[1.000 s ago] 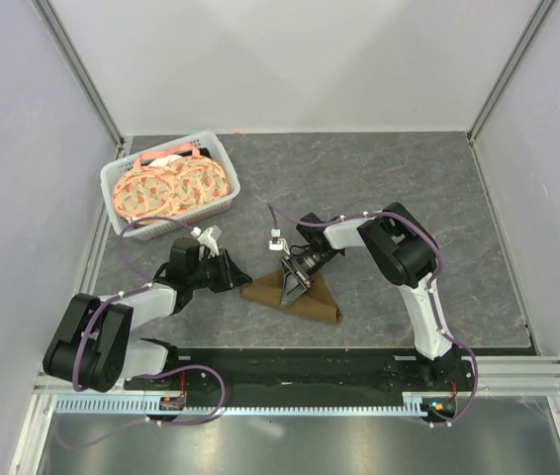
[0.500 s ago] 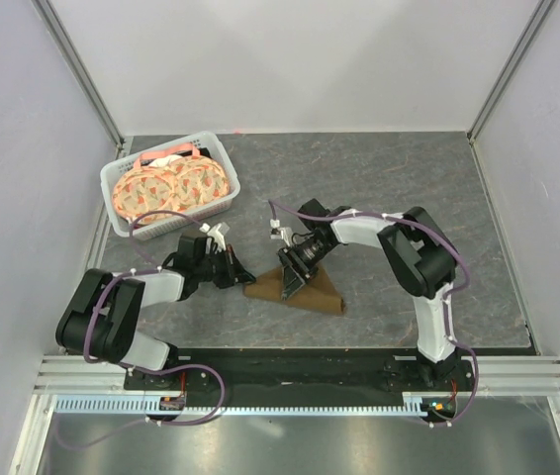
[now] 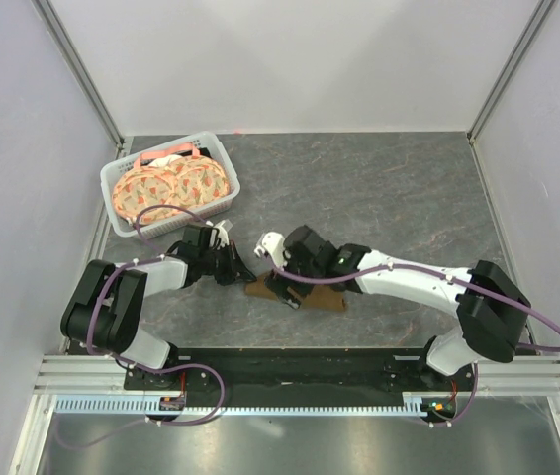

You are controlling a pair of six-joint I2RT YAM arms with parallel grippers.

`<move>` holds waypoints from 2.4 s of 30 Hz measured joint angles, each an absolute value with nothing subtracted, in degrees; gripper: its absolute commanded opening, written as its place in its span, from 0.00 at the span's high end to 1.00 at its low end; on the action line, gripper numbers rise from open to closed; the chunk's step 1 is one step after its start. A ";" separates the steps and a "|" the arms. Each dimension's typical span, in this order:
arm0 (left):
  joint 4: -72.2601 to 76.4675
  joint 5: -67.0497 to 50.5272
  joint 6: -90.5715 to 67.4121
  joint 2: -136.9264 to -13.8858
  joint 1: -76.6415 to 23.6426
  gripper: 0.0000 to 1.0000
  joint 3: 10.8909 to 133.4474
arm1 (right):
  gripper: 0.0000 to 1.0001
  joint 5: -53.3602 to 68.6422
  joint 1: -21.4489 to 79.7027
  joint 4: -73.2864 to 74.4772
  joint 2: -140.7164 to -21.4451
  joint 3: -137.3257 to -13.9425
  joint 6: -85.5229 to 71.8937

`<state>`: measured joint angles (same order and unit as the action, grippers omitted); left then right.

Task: Fold the napkin, place the utensils inside, and roll it up
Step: Roll the napkin with the utensil

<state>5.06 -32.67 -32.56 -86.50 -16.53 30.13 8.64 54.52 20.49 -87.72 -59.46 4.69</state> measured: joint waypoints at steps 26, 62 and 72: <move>-1.43 -31.86 -32.56 -86.63 -16.58 0.98 32.67 | 0.30 -8.78 60.51 17.93 -94.28 -52.82 4.73; -2.94 -21.50 -31.81 -64.40 -16.53 0.35 28.18 | 0.71 60.58 33.17 23.14 -118.80 -67.29 4.32; 8.95 -24.64 -31.14 -71.48 -16.97 0.54 25.36 | 0.70 68.27 31.16 27.05 -124.73 -70.89 4.10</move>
